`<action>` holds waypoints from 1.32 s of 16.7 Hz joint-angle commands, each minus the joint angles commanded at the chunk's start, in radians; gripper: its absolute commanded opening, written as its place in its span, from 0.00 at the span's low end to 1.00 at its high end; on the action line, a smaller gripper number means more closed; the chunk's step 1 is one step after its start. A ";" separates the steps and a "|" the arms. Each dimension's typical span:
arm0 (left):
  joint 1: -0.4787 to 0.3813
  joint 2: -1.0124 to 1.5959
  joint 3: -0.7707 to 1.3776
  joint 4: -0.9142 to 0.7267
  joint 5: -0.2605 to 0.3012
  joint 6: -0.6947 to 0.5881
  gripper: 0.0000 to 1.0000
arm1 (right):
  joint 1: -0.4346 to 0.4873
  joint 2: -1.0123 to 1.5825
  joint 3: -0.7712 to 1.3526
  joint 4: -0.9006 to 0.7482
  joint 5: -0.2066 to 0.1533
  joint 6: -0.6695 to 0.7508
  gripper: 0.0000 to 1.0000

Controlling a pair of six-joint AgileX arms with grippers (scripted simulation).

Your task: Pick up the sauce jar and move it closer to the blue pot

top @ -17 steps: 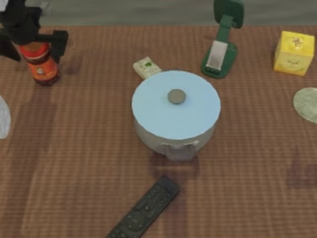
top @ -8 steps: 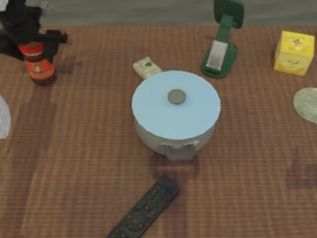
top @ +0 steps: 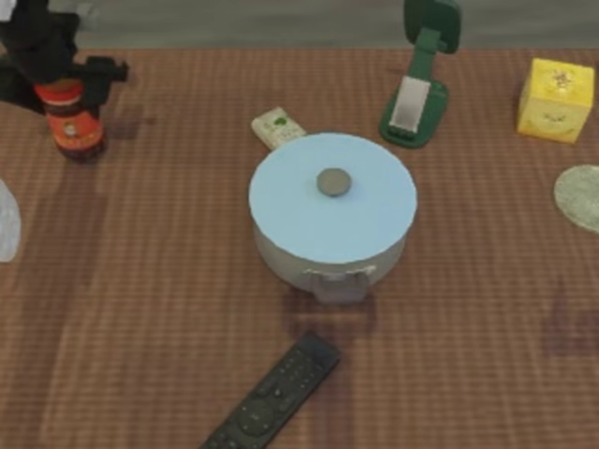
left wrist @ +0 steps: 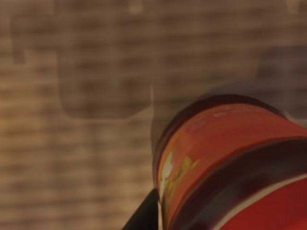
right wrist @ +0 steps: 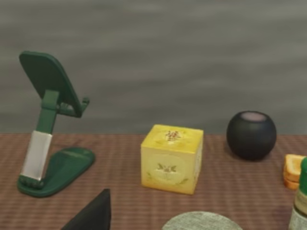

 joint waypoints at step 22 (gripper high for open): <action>0.029 -0.770 -1.090 0.294 -0.010 0.004 0.00 | 0.000 0.000 0.000 0.000 0.000 0.000 1.00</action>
